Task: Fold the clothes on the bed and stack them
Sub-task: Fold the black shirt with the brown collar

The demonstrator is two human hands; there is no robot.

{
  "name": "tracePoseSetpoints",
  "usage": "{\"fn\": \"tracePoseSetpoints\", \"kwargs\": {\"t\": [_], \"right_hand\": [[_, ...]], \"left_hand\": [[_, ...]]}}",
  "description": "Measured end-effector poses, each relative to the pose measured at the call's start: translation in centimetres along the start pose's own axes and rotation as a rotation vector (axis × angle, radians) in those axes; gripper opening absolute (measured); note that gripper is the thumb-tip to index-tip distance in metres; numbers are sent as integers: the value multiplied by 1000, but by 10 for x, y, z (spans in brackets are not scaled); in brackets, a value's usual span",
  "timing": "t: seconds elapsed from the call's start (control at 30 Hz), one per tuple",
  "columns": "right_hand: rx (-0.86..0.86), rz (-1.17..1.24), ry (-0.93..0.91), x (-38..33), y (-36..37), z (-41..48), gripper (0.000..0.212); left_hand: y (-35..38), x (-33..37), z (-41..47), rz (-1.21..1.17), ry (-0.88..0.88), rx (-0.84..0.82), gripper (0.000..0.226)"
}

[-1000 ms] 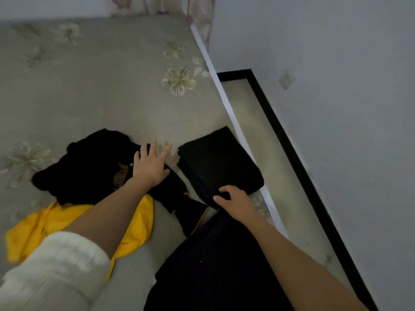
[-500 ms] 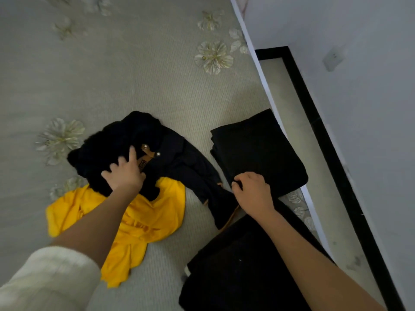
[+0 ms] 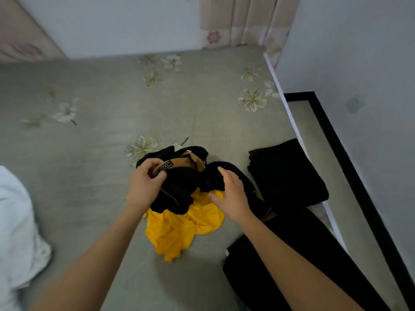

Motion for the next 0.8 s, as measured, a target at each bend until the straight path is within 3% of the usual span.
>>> {"fn": "tracePoseSetpoints", "kwargs": {"t": [0.13, 0.27, 0.3, 0.47, 0.63, 0.8], "right_hand": [[5, 144, -48, -51, 3, -32, 69], [78, 194, -118, -95, -7, -78, 11], [82, 192, -156, -108, -10, -91, 6], [38, 223, -307, -184, -30, -155, 2], [148, 204, -498, -280, -52, -222, 5], [247, 232, -705, -353, -61, -298, 24]], "left_hand": [[-56, 26, -53, -141, 41, -1, 26], [-115, 35, -107, -175, 64, 29, 34], [-131, 36, -120, -171, 60, 52, 35], [-212, 48, -187, -120, 100, 164, 32], [-302, 67, -242, -102, 184, 308, 29], [-386, 90, -295, -105, 333, 405, 40]]}}
Point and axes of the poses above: each hand's wrist, its own z-axis towards the middle knuckle, its own y-axis out of the palm, x = y × z, the point moved 5 cm from there along z, towards the middle knuckle, and after that the axes turned 5 degrees about z, right-handed, at the moved point
